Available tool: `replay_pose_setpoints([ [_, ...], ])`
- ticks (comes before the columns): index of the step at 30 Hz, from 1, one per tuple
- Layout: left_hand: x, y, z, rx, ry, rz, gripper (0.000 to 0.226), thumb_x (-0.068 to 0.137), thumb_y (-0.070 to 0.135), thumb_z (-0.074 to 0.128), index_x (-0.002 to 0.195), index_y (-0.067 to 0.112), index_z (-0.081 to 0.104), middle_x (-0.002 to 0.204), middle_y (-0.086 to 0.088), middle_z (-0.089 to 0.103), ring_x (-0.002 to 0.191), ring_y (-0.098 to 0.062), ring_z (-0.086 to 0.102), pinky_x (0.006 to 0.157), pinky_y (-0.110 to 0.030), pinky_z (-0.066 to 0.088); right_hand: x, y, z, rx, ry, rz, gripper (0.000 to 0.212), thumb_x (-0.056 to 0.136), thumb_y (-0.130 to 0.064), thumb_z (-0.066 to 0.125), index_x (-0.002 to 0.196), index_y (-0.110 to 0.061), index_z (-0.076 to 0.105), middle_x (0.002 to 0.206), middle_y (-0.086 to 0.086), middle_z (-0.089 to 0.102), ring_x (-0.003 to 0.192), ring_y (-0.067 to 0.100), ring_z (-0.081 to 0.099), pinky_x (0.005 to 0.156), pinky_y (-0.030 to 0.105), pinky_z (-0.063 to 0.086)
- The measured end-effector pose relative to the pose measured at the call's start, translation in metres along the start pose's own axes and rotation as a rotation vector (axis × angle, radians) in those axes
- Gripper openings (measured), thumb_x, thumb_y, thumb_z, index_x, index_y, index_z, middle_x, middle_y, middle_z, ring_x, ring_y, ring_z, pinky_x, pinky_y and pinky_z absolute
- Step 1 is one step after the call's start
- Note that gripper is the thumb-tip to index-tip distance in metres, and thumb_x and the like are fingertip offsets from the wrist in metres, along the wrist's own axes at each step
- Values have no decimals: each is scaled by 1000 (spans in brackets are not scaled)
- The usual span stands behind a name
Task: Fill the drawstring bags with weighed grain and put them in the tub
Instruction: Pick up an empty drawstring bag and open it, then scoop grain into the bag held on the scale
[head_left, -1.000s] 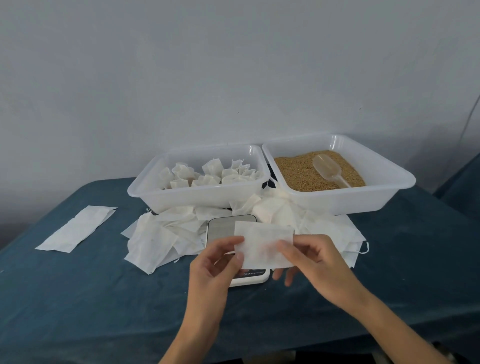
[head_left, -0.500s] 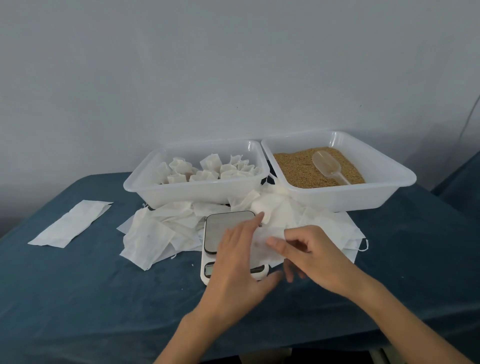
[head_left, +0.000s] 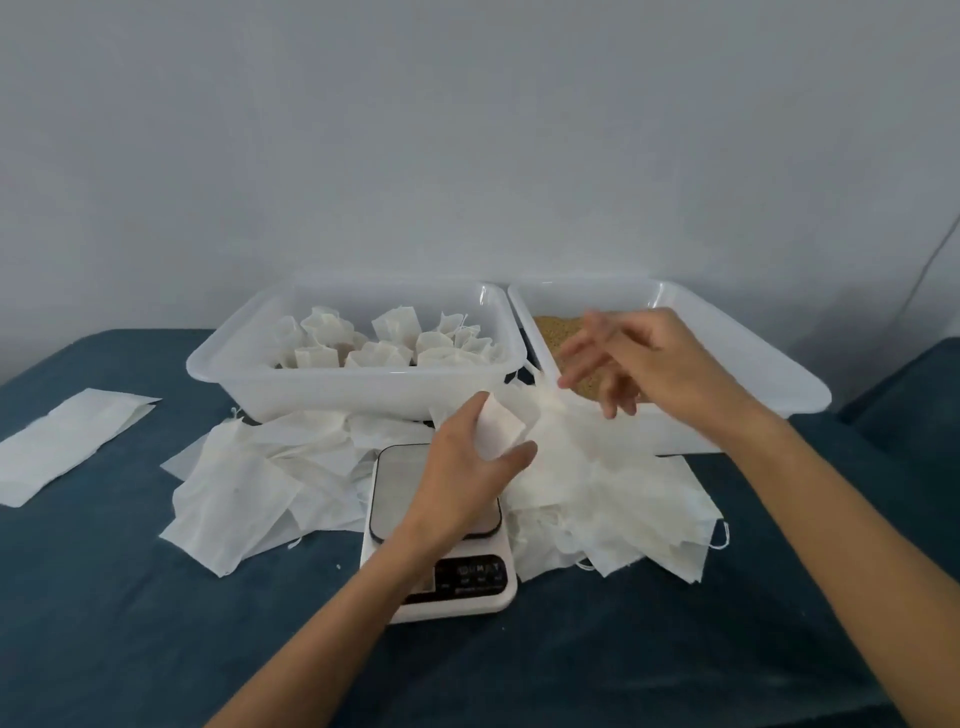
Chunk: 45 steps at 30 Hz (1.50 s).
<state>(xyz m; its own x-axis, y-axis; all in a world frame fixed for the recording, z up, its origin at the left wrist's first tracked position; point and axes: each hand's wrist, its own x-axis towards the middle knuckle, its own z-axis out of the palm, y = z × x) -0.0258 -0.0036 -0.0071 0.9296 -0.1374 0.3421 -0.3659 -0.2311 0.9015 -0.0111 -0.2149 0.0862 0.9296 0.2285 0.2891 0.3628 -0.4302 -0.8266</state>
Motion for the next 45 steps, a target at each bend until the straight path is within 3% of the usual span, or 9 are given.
replay_pose_setpoints([
  [3, 25, -11, -5, -103, -38, -26, 24, 83, 21, 82, 97, 21, 62, 92, -5, 72, 85, -23, 70, 77, -39, 58, 50, 61, -54, -376, 261, 202, 14, 98, -28, 65, 91, -18, 73, 85, 8, 75, 65, 19, 67, 58, 33, 57],
  [6, 36, -19, -7, -192, -61, -37, 20, 83, 23, 84, 91, 30, 67, 87, 5, 74, 80, -10, 72, 68, -24, 55, 78, 119, -86, -902, 130, 517, 21, 90, -28, 73, 89, -8, 67, 81, 7, 68, 73, 22, 66, 66, 33, 56],
  [11, 34, -26, -14, -291, -38, -42, 15, 84, 24, 86, 91, 26, 73, 82, 7, 75, 74, -4, 71, 63, -14, 52, 88, 157, -86, -1066, -10, 627, 39, 80, -34, 77, 111, -16, 62, 90, 2, 65, 78, 19, 63, 72, 35, 57],
  [19, 40, -28, -23, -241, -33, -32, 15, 82, 27, 84, 91, 25, 72, 87, -2, 74, 76, -7, 69, 67, -18, 55, 95, 138, -93, -1349, -21, 475, 22, 99, -32, 55, 84, -17, 48, 77, -3, 53, 76, 19, 59, 58, 31, 48],
  [25, 34, -31, -32, -254, -46, -30, 23, 81, 33, 81, 99, 24, 70, 85, 5, 72, 76, -5, 65, 68, -16, 52, 95, 110, -118, -1373, -120, 376, 22, 104, -26, 50, 114, -7, 51, 96, 7, 60, 86, 27, 61, 67, 38, 50],
  [31, 30, -33, -25, -254, -89, -49, 31, 77, 39, 82, 100, 23, 69, 87, 0, 71, 81, -13, 66, 78, -35, 54, 90, 95, -128, -1659, -139, 274, 21, 96, -4, 55, 108, -20, 63, 96, -4, 64, 85, 20, 62, 69, 31, 39],
  [36, 30, -33, -26, -237, -68, -60, 31, 75, 40, 82, 99, 24, 70, 87, 2, 72, 82, -13, 67, 80, -41, 55, 93, 104, -97, -1584, -164, 245, 17, 93, -6, 60, 92, -23, 63, 74, -7, 48, 75, 20, 58, 63, 31, 40],
  [39, 30, -31, -26, -212, -65, -69, 32, 76, 40, 82, 100, 23, 70, 87, 2, 72, 82, -14, 67, 84, -50, 57, 98, 116, -78, -1385, -162, 245, 14, 94, -7, 64, 87, -19, 66, 81, -7, 57, 77, 20, 65, 71, 38, 57],
  [45, 29, -30, -27, -187, -48, -67, 30, 77, 36, 82, 99, 20, 70, 88, 0, 72, 84, -20, 69, 87, -59, 57, 101, 138, -66, -1073, -51, 326, 16, 96, -18, 68, 95, -2, 66, 95, 11, 68, 87, 25, 65, 78, 39, 54],
])
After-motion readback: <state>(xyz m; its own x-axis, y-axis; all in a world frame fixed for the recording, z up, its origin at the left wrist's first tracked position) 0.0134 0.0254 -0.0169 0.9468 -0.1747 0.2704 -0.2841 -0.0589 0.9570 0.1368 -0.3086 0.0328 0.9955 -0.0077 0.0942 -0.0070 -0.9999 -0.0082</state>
